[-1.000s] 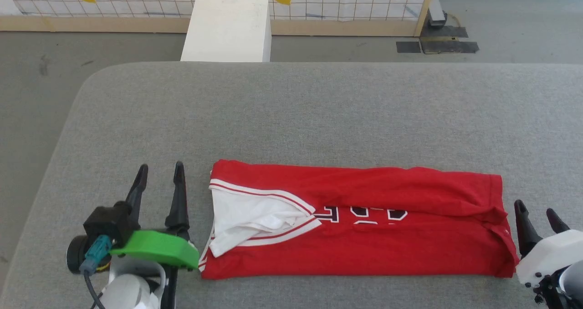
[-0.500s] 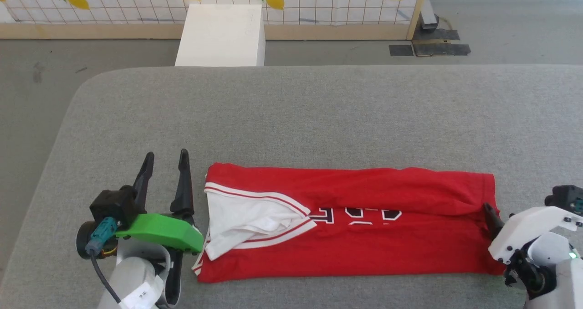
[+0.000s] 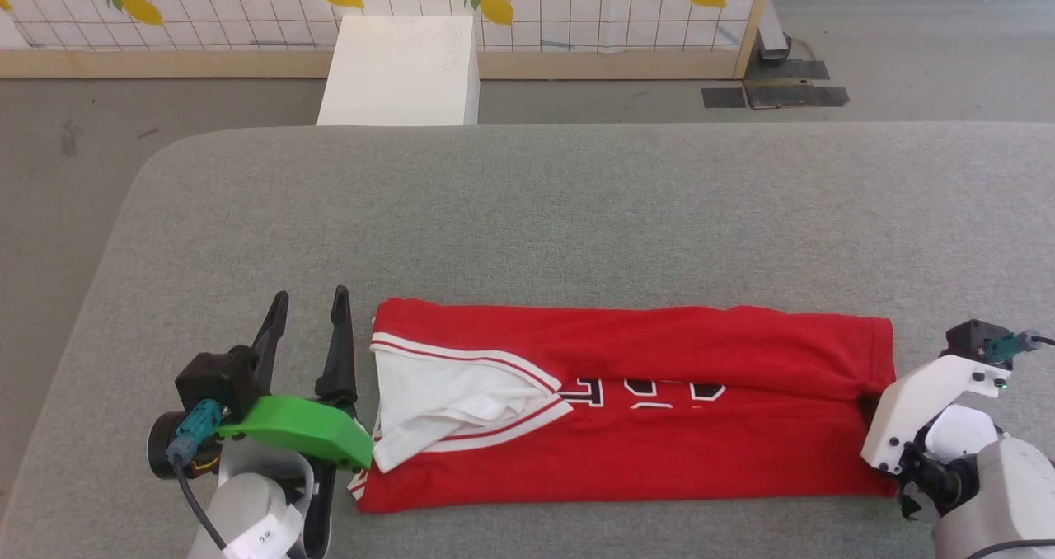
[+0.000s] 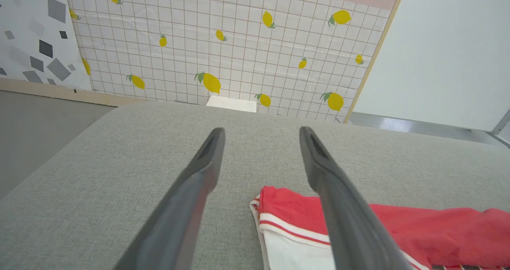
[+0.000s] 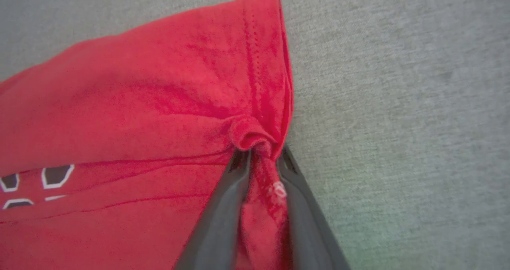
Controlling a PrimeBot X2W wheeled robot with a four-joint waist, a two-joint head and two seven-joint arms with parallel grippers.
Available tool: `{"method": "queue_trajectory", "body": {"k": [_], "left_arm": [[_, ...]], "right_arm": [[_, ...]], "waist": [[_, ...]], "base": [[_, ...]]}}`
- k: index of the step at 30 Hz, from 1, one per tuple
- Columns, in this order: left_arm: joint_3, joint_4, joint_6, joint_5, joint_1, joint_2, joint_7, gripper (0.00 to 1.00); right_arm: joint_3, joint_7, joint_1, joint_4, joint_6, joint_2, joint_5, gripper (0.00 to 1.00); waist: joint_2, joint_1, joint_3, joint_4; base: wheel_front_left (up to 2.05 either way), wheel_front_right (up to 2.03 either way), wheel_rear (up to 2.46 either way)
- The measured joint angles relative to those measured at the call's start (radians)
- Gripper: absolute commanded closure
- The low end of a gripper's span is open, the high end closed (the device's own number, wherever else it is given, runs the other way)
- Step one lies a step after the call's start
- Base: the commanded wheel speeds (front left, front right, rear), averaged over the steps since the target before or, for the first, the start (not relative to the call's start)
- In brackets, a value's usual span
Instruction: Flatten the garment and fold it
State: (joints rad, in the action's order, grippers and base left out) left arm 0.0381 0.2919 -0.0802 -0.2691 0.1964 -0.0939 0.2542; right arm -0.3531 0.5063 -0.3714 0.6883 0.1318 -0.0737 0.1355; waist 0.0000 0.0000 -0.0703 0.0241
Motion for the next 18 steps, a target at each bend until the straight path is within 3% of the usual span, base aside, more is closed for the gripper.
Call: {"method": "queue_trajectory", "body": {"k": [10, 18], "left_arm": [[-0.015, 0.018, -0.017, 0.008, 0.0, 0.015, 0.0, 0.0], [-0.019, 0.033, -0.026, 0.015, 0.001, 0.023, 0.0, 0.0]], "right_arm": [[-0.073, -0.033, 0.03, -0.067, 0.001, 0.022, -0.105, 1.0], [-0.211, -0.141, 0.059, -0.105, 0.001, -0.069, -0.228, 1.0]], "waist": [[0.0, 0.0, 0.001, 0.002], [0.0, 0.0, -0.008, 0.005]], "base": [[0.0, 0.0, 0.0], [0.0, 0.0, 0.0]]}}
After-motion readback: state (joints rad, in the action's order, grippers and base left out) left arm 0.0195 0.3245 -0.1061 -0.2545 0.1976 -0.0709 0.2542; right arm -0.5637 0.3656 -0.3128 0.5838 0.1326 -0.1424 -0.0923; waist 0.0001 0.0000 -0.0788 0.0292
